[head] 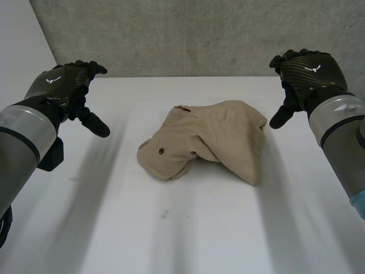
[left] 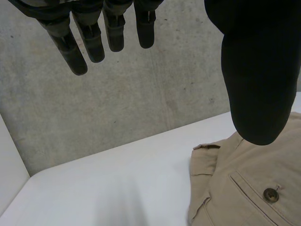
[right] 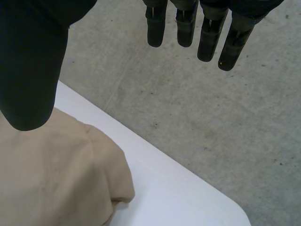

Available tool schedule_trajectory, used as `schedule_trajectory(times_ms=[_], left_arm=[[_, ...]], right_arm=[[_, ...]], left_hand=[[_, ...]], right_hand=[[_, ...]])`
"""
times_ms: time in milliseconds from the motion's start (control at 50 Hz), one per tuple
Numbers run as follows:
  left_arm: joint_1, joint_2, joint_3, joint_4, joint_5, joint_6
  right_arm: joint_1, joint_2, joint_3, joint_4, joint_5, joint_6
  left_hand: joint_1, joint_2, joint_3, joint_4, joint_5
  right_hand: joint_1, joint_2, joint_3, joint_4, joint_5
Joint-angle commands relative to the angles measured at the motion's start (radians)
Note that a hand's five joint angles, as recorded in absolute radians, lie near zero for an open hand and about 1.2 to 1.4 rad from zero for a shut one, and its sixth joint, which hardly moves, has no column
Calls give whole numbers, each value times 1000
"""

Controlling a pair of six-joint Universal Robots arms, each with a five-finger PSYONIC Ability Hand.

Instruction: Fold the shorts.

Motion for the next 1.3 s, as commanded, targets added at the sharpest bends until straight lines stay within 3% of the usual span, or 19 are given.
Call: schedule_trajectory(times_ms=[20,80,180,260,480,560,580,600,620,700,740,800,880,1020,1240,1300], left_arm=[[-9,-8,-6,14,7,-1],[-28,-40,-9,47,8,1],[-81,-216,-1,180,14,49],[-100,-345,20,252,17,129],[-156,-635,189,261,11,254],[-158,-709,246,260,5,254],[-160,-723,269,258,-1,254],[-160,-724,278,258,-10,254],[-158,-723,287,260,-27,254],[-138,-692,324,271,-217,254],[-83,-633,345,292,-336,252],[3,-533,359,349,-378,254],[72,-421,373,441,-320,258],[69,-349,416,553,-127,254],[-165,-496,358,525,154,254],[-236,-548,316,481,250,254]], right_arm=[[-20,-12,34,-45,-25,3],[-19,-12,60,-62,-57,-5],[-32,-6,166,-87,-277,-106],[-94,-6,256,-102,-379,-184],[-134,-4,368,-199,-387,-197],[-132,0,370,-205,-387,-198],[-132,0,370,-206,-385,-203],[-132,0,370,-206,-385,-204],[-132,0,370,-206,-385,-204],[-132,2,370,-208,-385,-206],[-132,2,370,-209,-385,-206],[-132,2,370,-211,-385,-208],[-129,5,371,-209,-385,-208],[-121,7,376,-209,-385,-206],[-132,5,378,-209,-384,-204],[-135,3,376,-211,-382,-204]], left_hand=[[-43,-36,-39,-33,-43],[-46,-39,-42,-35,-46],[-43,-36,-39,-33,-43],[-43,-36,-39,-33,-43],[15,22,19,26,16],[410,417,414,421,411],[775,782,779,786,776],[982,989,986,993,983],[1167,1174,1171,1178,1167],[1169,1176,1173,1180,1169],[1169,1176,1173,1180,1169],[1169,1176,1173,1180,1169],[1169,1176,1173,1180,1169],[1169,1176,1173,1180,1169],[1169,1176,1173,1180,1169],[956,963,960,966,956]], right_hand=[[-29,-44,-39,-59,-70],[-29,-44,-39,-59,-70],[-29,-44,-39,-59,-70],[-29,-44,-39,-59,-70],[-29,-44,-39,-59,-70],[-29,-44,-39,-59,-70],[-29,-44,-39,-59,-70],[-29,-44,-39,-59,-70],[-29,-44,-39,-59,-70],[-29,-44,-39,-59,-70],[-29,-44,-39,-59,-70],[-29,-44,-39,-59,-70],[-29,-44,-39,-59,-70],[-29,-44,-39,-59,-70],[-29,-44,-39,-59,-70],[-29,-44,-39,-59,-70]])
